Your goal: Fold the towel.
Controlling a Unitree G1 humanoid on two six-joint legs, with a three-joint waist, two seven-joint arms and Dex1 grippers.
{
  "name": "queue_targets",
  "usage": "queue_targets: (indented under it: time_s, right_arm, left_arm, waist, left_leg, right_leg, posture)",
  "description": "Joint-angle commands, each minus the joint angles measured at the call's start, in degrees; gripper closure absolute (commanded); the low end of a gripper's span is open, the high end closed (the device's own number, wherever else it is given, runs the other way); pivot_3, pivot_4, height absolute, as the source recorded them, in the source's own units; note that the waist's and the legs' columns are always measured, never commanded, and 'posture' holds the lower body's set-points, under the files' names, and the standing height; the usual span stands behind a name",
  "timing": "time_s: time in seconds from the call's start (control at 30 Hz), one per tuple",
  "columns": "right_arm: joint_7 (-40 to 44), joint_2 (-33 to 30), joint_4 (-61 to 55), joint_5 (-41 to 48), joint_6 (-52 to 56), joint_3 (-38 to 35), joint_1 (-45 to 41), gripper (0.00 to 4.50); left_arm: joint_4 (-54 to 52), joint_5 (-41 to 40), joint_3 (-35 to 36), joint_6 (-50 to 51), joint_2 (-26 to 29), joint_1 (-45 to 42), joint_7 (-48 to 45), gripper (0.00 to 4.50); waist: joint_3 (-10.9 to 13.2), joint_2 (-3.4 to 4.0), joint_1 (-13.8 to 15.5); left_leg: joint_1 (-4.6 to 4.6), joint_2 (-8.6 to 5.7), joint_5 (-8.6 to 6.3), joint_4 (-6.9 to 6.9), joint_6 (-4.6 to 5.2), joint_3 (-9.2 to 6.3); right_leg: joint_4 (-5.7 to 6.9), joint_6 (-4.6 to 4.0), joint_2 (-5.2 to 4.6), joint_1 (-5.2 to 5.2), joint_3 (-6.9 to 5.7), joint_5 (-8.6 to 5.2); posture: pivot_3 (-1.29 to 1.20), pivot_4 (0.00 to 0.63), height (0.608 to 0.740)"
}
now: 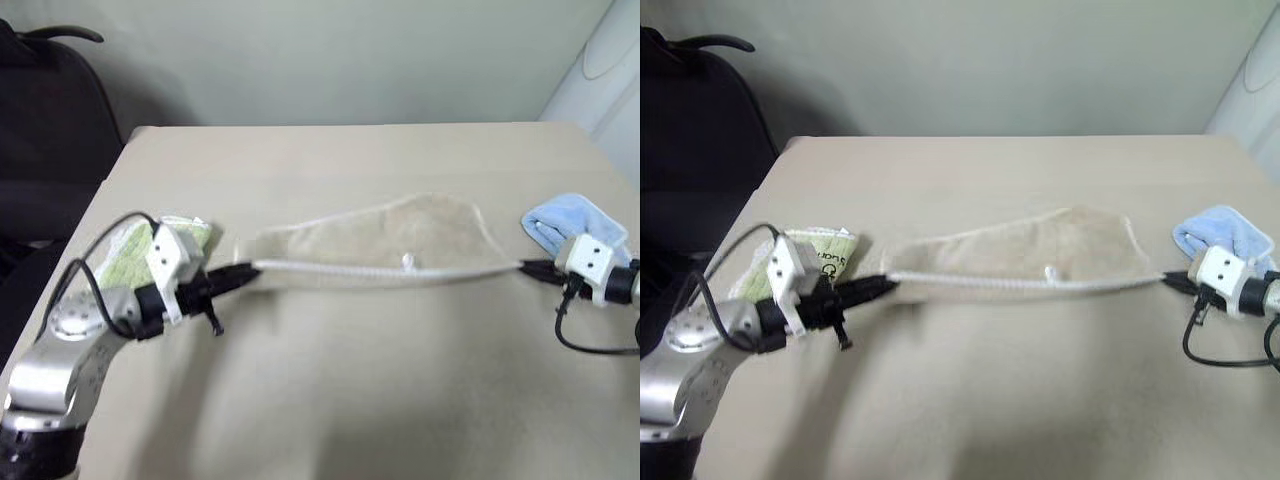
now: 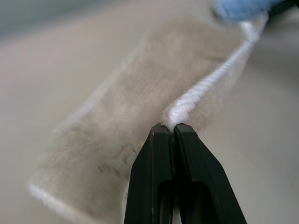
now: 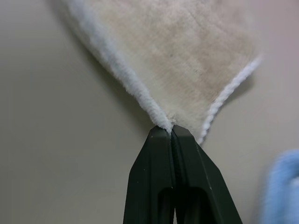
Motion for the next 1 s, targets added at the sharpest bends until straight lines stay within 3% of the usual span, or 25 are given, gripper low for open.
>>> queue_targets:
  time_s: [0.03,0.2,0.37,0.5,0.7,0.97,1.0]
  right_arm:
    - [1.7,-1.3,-3.0,0.2,1.8,-1.2,0.2,4.5]
    - [1.5,-0.8,-1.2,-1.9,1.2,-0.8,-3.3,4.5]
    - [-1.2,1.0,4.3,-6.1,-1.6,0.8,-12.0,4.5]
    - [-9.4,6.1,14.8,-15.0,-6.5,5.4,-24.8,4.5]
    - [-25.8,15.8,35.3,-29.7,-11.0,15.3,-41.6,4.5]
    - [-35.9,20.7,46.6,-38.0,-12.6,21.6,-47.6,4.5]
    - [-36.6,20.7,47.1,-38.2,-12.3,21.6,-47.7,4.29]
  left_arm:
    - [-1.7,1.8,-0.4,0.0,1.0,3.6,-0.4,4.49]
    - [-1.6,1.4,-0.2,-0.4,-1.0,5.2,0.5,4.49]
    - [2.0,-0.1,2.4,-0.5,-5.2,0.7,4.5,4.49]
    - [10.7,3.0,3.0,-1.4,-8.3,-7.9,11.4,4.49]
    - [23.5,13.3,-2.4,-6.3,-9.1,-16.7,16.6,4.49]
    - [32.8,20.0,-8.7,-10.2,-10.2,-21.4,15.8,4.49]
    - [33.1,19.7,-8.6,-10.3,-10.4,-21.5,15.5,4.24]
  waist:
    - [0.0,-0.01,0.0]
    - [0.0,-0.01,0.2]
    - [0.0,-0.01,0.1]
    - [0.0,0.01,-0.1]
    - [0.0,0.06,-0.5]
    - [0.0,0.05,-0.3]
    - [0.0,0.05,-0.3]
  left_leg:
    - [0.18,0.0,-0.14,-0.01,0.22,0.0]
    - [0.23,-0.01,-0.17,0.02,0.21,-0.01]
    - [0.24,-0.01,-0.18,0.02,0.19,-0.01]
    - [0.32,0.0,-0.16,0.06,0.21,-0.03]
    - [0.21,0.0,-0.03,-0.01,-0.01,-0.04]
    - [-0.22,-0.01,0.19,-0.01,-0.39,-0.09]
    - [-0.23,-0.01,0.19,-0.02,-0.39,-0.09]
  right_leg:
    - [-0.01,-0.01,0.01,0.16,0.0,-0.01]
    - [0.02,-0.01,0.01,0.2,0.01,-0.01]
    - [0.04,-0.01,0.02,0.19,0.0,-0.01]
    - [0.16,-0.01,0.01,0.18,-0.01,-0.01]
    - [0.17,-0.01,0.0,-0.06,-0.01,-0.01]
    - [0.12,-0.03,-0.08,-0.38,-0.05,0.0]
    - [0.12,-0.03,-0.08,-0.41,-0.05,0.0]
  posture:
    - [0.0,0.15,0.74]
    - [0.0,0.15,0.74]
    - [0.0,0.15,0.74]
    - [0.0,0.15,0.74]
    - [0.0,0.15,0.74]
    - [0.0,0.15,0.74]
    - [0.0,0.15,0.74]
